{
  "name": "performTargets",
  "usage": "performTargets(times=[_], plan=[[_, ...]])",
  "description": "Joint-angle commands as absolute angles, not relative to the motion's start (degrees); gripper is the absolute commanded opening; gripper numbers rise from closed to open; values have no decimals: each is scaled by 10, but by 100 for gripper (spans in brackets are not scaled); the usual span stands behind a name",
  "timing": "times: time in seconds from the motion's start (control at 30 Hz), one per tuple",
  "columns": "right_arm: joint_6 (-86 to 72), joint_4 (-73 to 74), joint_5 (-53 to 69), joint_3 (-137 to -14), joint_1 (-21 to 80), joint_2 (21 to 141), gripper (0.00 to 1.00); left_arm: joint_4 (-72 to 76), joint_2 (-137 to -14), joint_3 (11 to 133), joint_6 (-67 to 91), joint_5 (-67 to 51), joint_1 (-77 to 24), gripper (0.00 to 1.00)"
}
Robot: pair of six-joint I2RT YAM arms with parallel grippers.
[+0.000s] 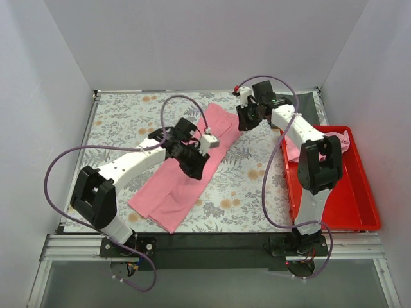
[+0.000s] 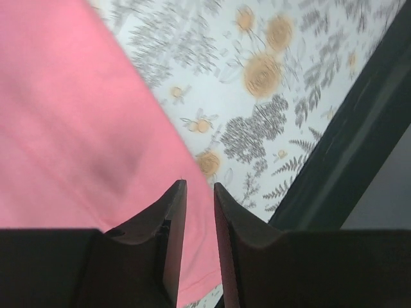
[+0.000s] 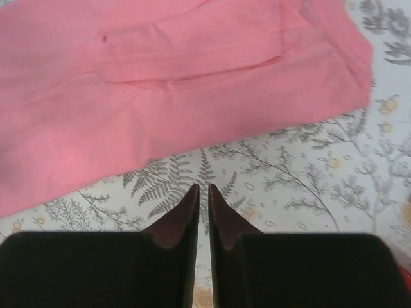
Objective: Fold and stack the t-shirts
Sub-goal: Fold the tshirt
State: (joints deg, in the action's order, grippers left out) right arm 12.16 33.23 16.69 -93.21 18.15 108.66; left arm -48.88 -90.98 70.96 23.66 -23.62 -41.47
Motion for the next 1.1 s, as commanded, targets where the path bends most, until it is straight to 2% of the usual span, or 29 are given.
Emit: performTargets(times=[0.0,0.33,0.5,0.67,0.7,0.93,1.07], plan=[[94,332,193,-950,215,1135,15,-461,-881,736,284,-316,-308,23],[82,334,105,-1027,238,1275,11,-391,-897,734,378,-351,-153,23],[108,340,43,-1113,247,1351,10,-360,-913,715,426,-371,-92,23],[144,338,3,-1257,255,1454,10,-342,-905,679,416,-376,-83,23],[166,305,-27,-1264,260,1457,10,-340,-902,675,414,-378,-83,23],[208,152,-33,-1269,294,1474,15,-345,-866,624,316,-375,-96,24],[206,112,-44,-1263,294,1445,17,-351,-855,589,268,-331,-157,24]])
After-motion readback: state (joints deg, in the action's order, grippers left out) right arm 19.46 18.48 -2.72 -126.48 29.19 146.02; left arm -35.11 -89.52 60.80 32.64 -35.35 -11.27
